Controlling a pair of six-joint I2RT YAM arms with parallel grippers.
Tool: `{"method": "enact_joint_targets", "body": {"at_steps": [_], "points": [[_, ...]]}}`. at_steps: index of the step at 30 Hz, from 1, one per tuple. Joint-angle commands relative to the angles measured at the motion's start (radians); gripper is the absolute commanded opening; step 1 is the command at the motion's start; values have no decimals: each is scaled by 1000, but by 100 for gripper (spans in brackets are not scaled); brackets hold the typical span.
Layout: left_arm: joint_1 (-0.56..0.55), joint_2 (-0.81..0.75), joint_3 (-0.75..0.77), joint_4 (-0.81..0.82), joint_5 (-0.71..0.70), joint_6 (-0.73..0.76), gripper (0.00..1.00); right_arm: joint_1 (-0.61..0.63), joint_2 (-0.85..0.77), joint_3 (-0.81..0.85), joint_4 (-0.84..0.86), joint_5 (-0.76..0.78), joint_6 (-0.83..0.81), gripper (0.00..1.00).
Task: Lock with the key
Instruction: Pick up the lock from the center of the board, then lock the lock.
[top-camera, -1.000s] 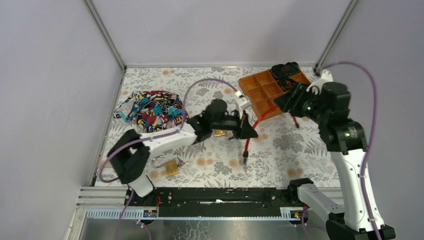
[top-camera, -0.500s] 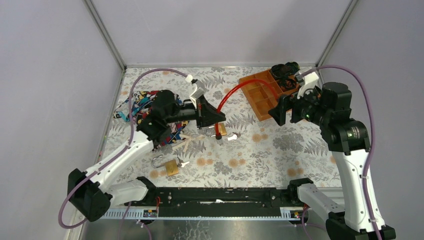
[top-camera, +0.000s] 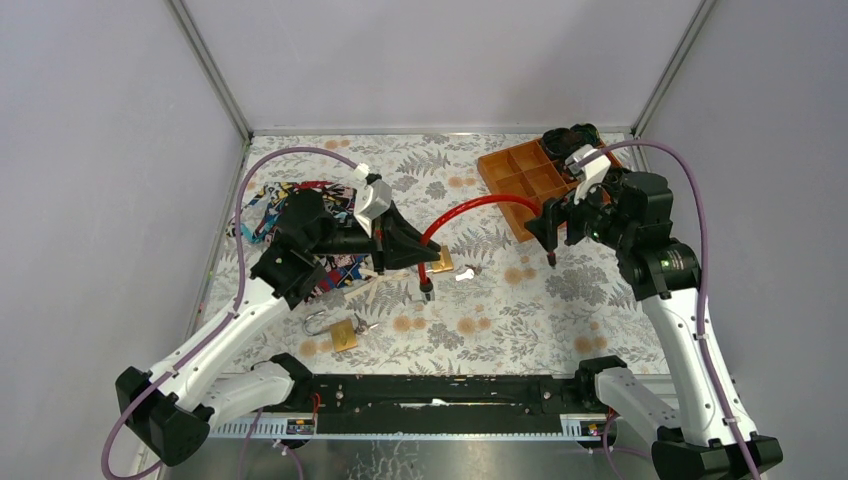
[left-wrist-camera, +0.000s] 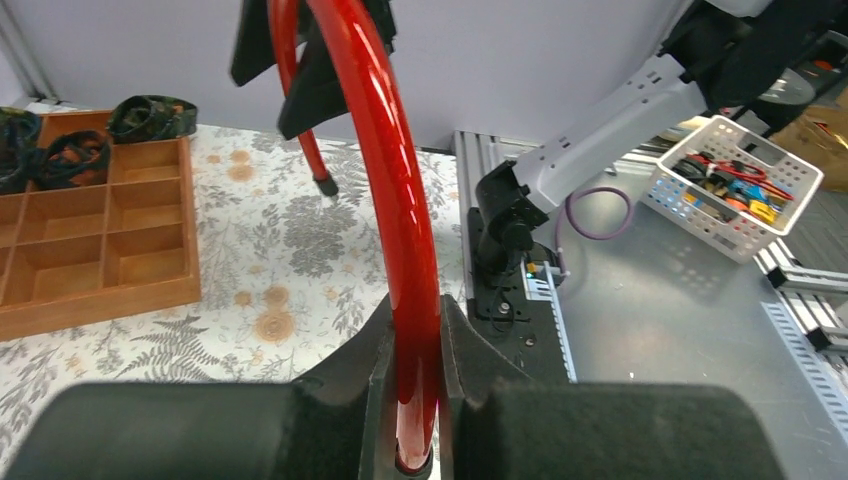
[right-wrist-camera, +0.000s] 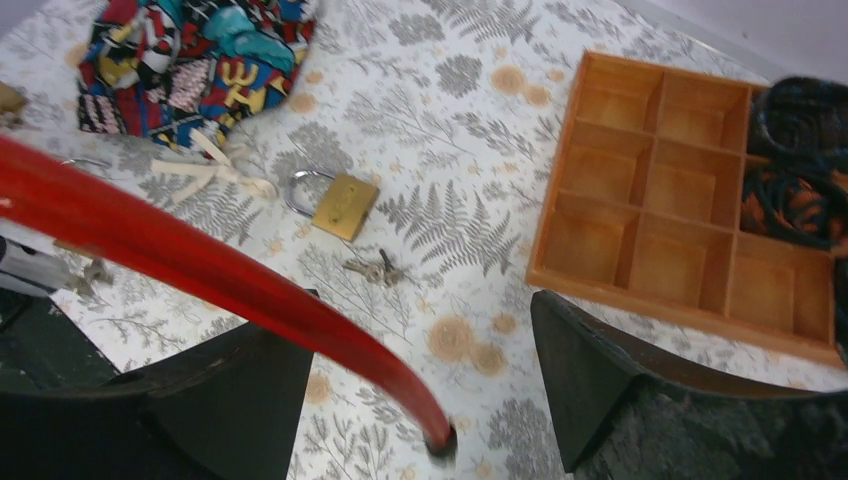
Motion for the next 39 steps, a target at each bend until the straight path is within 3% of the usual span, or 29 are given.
{"method": "enact_joint_targets", "body": {"at_steps": [1, 3, 12, 21, 23, 26, 28, 33, 39], "points": [[4, -12, 45, 177, 67, -65, 0, 3, -21, -37, 174, -108, 30, 81], [4, -4, 55, 211, 76, -93, 0, 4, -28, -53, 188, -68, 38, 72], [0, -27, -30, 293, 32, -166, 0, 3, -59, -112, 344, -142, 222, 0], [-40, 7, -126, 417, -145, -228, 2, 3, -63, -105, 552, -152, 646, 0], [-40, 10, -138, 400, -172, -207, 13, 3, -69, -105, 555, -106, 700, 0], [-51, 6, -150, 304, -297, -111, 45, 3, -96, -107, 555, 2, 734, 0], [-57, 4, -157, 256, -370, -47, 57, 3, -106, -108, 548, 61, 738, 0], [-58, -14, -195, 204, -449, 146, 69, 3, -107, -105, 514, 113, 747, 0], [-55, -7, -166, 81, -535, 348, 73, 3, -67, -18, 392, 113, 682, 0]]}}
